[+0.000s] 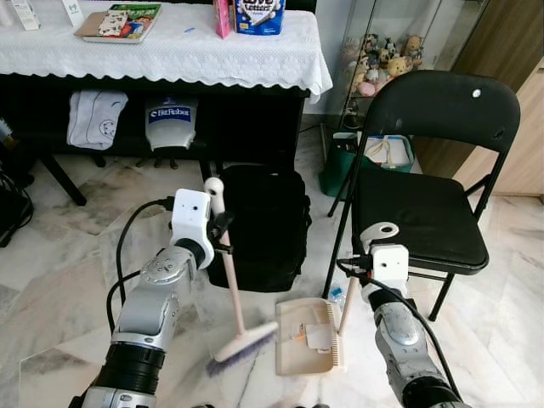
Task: Sweep floor
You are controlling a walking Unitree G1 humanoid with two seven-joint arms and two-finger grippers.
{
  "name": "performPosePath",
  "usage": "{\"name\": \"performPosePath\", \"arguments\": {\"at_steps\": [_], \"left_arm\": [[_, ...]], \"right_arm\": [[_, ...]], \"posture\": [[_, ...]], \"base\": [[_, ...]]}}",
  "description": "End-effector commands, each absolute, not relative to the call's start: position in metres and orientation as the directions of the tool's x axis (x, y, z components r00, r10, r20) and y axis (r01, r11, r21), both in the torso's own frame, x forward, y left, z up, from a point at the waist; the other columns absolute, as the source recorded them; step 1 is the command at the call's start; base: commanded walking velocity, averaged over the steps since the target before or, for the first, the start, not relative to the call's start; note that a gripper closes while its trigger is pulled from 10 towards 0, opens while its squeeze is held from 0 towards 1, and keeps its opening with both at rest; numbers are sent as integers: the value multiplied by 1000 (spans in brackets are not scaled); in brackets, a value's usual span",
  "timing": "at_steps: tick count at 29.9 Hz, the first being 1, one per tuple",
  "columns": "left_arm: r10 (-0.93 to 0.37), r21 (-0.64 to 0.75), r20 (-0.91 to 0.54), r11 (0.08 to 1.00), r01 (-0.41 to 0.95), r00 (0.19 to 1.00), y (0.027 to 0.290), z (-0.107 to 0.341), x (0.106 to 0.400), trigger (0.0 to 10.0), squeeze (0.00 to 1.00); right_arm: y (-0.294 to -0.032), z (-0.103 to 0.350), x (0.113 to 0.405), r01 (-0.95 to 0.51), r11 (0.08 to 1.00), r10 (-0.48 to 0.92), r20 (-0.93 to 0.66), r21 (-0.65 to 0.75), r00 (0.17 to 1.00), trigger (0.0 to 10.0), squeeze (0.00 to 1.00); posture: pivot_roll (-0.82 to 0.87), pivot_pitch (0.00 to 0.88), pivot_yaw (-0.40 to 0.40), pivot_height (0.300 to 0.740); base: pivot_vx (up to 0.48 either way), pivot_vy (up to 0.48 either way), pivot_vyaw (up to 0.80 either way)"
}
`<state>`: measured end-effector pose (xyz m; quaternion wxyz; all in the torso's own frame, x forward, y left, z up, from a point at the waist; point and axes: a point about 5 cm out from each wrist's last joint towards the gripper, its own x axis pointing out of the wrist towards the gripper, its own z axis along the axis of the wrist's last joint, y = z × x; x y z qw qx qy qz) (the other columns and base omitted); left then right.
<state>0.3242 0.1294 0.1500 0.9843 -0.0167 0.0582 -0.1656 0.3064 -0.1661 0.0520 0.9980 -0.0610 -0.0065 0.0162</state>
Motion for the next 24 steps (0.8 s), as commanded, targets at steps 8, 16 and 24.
{"name": "performPosePath", "arguments": {"at_steps": [8, 16, 24], "left_arm": [[-377, -146, -15, 917, 371, 926, 126, 176, 325, 10000, 0], [-361, -63, -2, 931, 360, 933, 132, 184, 332, 10000, 0], [-306, 79, 46, 950, 302, 951, 154, 201, 340, 10000, 0]], "right_arm": [[-163, 58, 311, -35, 993, 39, 30, -113, 999, 10000, 0], [-158, 68, 321, -32, 995, 38, 57, -96, 998, 10000, 0], [-156, 76, 329, -17, 997, 23, 75, -75, 997, 10000, 0]], "posture": [[52, 119, -22, 740], [58, 67, -14, 740], [68, 4, -11, 740]], "base": [[0, 0, 0], [0, 0, 0], [0, 0, 0]]}}
